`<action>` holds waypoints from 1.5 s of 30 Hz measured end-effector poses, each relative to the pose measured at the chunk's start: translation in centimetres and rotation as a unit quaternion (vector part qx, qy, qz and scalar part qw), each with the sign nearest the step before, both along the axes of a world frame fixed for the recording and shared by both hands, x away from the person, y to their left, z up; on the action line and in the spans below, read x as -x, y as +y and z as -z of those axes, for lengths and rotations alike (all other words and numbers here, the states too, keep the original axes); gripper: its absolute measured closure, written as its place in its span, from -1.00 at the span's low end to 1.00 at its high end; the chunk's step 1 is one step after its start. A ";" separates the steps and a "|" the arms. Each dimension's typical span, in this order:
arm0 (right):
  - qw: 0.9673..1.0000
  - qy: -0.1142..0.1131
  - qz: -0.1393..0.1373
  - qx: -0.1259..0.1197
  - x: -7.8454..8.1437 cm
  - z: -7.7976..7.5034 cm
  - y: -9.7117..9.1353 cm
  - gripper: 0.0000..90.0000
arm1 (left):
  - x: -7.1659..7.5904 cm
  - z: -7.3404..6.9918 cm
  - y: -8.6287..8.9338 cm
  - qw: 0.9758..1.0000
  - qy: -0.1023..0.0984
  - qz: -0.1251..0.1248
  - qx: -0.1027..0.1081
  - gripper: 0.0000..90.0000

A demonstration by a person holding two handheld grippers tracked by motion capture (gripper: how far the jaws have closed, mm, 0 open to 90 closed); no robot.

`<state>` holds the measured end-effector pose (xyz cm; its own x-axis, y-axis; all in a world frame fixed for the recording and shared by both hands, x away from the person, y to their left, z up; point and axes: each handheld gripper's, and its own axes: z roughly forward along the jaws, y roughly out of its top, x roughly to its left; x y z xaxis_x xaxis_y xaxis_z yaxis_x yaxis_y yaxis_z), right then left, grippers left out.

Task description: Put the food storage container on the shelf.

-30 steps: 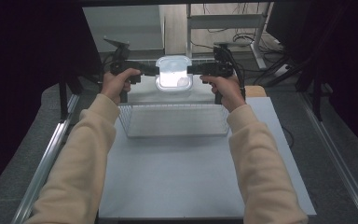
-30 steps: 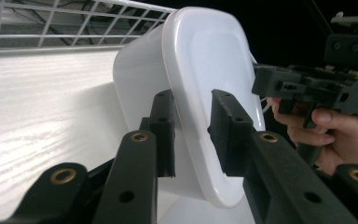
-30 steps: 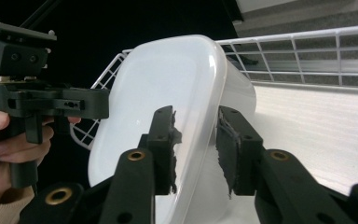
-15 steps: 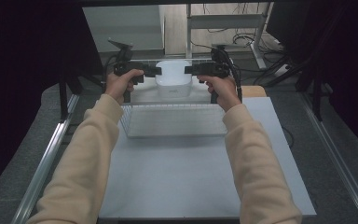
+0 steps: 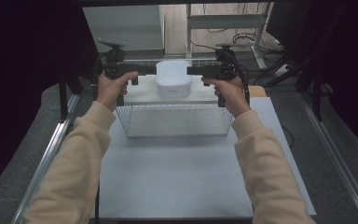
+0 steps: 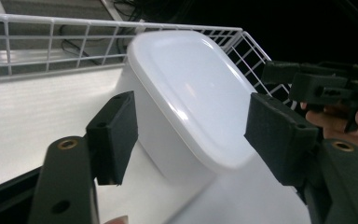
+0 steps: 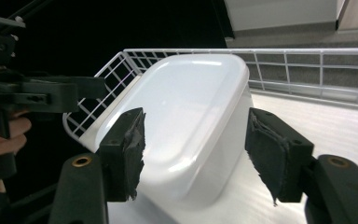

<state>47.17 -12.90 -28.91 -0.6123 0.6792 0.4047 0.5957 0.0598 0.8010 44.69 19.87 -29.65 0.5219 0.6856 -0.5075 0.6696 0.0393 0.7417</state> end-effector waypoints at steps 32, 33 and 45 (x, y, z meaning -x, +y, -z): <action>0.993 -0.066 -0.050 0.088 16.7 13.3 -9.8 -0.27 | 17.0 14.4 1.0 0.994 -0.021 0.027 -0.101 -0.35; 0.993 -0.059 -0.051 0.090 17.0 14.1 -9.9 -0.28 | 17.0 14.7 1.1 0.994 -0.021 0.025 -0.102 -0.36; 0.992 -0.046 -0.047 0.105 17.4 16.6 -10.2 -0.31 | 17.3 16.8 1.8 0.993 -0.010 0.010 -0.121 -0.36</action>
<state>29.75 -23.13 -45.49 -0.7046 0.6808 0.1999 0.5046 0.2828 0.8157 27.35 21.63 -46.41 0.5449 0.7756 -0.3187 0.6532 -0.1544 0.7413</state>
